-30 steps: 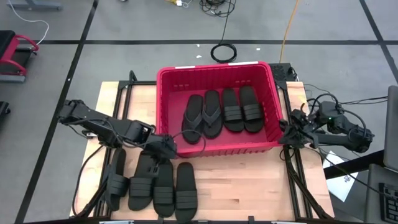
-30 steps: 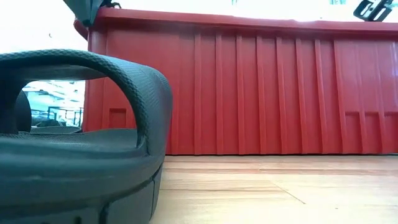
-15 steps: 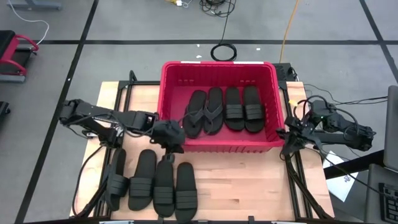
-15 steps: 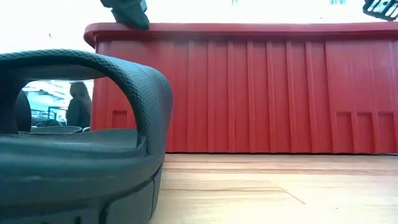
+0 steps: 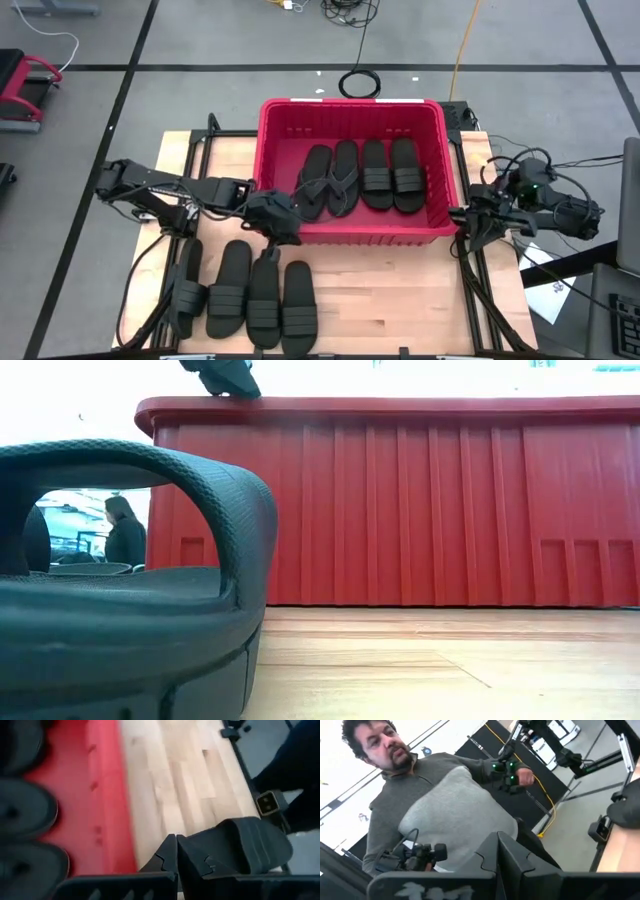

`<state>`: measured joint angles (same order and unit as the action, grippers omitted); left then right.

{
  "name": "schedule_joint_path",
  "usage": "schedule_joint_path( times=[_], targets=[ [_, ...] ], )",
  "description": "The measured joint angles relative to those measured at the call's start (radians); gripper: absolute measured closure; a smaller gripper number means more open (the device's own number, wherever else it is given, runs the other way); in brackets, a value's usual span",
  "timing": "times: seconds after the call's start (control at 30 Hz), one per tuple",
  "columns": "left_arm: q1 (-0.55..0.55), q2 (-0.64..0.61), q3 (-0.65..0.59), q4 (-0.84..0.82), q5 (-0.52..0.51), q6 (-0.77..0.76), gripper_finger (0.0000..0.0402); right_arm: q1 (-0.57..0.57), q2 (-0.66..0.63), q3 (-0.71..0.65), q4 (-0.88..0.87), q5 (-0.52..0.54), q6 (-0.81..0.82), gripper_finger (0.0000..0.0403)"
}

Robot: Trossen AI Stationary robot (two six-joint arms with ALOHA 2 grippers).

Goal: Pick and place slides into bin
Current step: Adjust the red bin

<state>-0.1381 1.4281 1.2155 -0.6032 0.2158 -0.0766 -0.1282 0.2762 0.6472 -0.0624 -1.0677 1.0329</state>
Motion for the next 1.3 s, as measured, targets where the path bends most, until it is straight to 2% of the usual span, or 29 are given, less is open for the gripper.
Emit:
schedule_joint_path(
  times=[0.17, 0.27, 0.53, 0.73, 0.87, 0.97, 1.13, 1.3],
  targets=[
    [-0.016, 0.000, 0.065, 0.024, 0.001, 0.016, 0.0401, 0.044, 0.059, 0.000, 0.034, 0.067, -0.107, 0.0403],
    [-0.018, 0.000, 0.112, 0.024, -0.011, 0.014, 0.0401, 0.093, 0.111, 0.000, 0.052, 0.071, -0.156, 0.0403],
    [-0.018, -0.001, 0.206, -0.062, -0.116, -0.015, 0.0401, 0.328, 0.261, 0.000, 0.014, 0.043, -0.209, 0.0403],
    [-0.019, -0.001, 0.219, -0.139, -0.122, -0.065, 0.0401, 0.436, 0.309, 0.000, -0.113, 0.090, -0.236, 0.0403],
    [-0.022, -0.001, 0.219, -0.143, -0.134, -0.060, 0.0401, 0.461, 0.310, 0.000, -0.263, 0.135, -0.247, 0.0403],
    [-0.023, -0.001, 0.219, -0.143, -0.130, -0.059, 0.0401, 0.465, 0.306, 0.000, -0.310, 0.179, -0.260, 0.0403],
    [-0.024, -0.001, 0.212, -0.167, -0.042, -0.032, 0.0401, 0.464, 0.305, 0.000, -0.323, 0.209, -0.282, 0.0403],
    [-0.027, -0.001, 0.167, -0.178, -0.007, -0.035, 0.0401, 0.464, 0.303, 0.000, -0.387, 0.258, -0.306, 0.0403]
  ],
)
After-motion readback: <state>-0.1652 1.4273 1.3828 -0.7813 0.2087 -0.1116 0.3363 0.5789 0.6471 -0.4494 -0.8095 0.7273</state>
